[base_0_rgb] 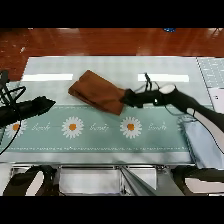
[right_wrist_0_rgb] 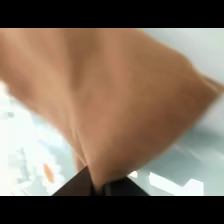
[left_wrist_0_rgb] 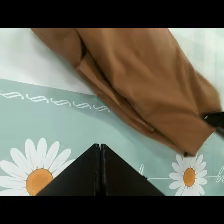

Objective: Fold the shirts.

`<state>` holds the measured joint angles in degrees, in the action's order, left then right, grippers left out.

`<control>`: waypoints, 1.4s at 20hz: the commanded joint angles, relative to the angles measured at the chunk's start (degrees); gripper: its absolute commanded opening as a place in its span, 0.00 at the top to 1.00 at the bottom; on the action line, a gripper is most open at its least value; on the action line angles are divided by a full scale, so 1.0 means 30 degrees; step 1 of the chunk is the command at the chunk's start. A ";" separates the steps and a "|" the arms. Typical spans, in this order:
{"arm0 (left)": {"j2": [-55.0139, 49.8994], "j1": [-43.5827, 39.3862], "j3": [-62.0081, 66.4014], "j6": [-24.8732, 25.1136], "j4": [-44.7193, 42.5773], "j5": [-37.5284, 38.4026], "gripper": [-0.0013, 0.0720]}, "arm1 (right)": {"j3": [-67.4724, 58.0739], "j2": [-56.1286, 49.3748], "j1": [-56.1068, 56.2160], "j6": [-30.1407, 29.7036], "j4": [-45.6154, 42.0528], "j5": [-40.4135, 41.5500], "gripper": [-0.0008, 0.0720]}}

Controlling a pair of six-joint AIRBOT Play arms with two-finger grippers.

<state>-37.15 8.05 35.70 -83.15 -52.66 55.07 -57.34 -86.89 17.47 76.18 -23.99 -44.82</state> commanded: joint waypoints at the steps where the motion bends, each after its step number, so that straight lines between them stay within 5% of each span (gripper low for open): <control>1: -0.0007 -0.0007 -0.0015 0.0007 -0.0007 -0.0015 0.95 | -0.5595 -0.0248 0.0277 0.3053 -0.5326 -0.1763 0.95; 5: -0.0007 -0.0007 -0.0015 0.0007 -0.0015 -0.0015 0.95 | -1.2553 -0.0248 -0.0015 0.6222 -1.2160 -0.5785 0.95; 11: -0.0015 -0.0007 -0.0015 0.0262 -0.0015 -0.0138 0.95 | -1.8994 0.0321 -0.3570 0.6965 -1.3333 -1.2298 0.95; 13: -0.0007 0.0007 -0.0015 0.1887 -0.0015 -0.0736 0.95 | -1.9271 0.1151 -0.5574 0.7082 -1.2655 -1.3617 0.95; 24: -0.0007 0.0000 -0.0015 0.1858 0.0007 -0.1231 0.95 | -1.9074 0.4991 -1.7158 0.8400 -1.3697 -2.0553 0.95; 28: -0.0007 0.0000 -0.0015 0.1865 0.0007 -0.1661 0.95 | -1.5161 0.7796 -1.9963 0.8102 -1.5191 -2.0560 0.95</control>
<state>-37.17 8.05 35.68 -77.60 -52.64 51.18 -109.60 -68.64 -36.01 101.14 -65.76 -103.85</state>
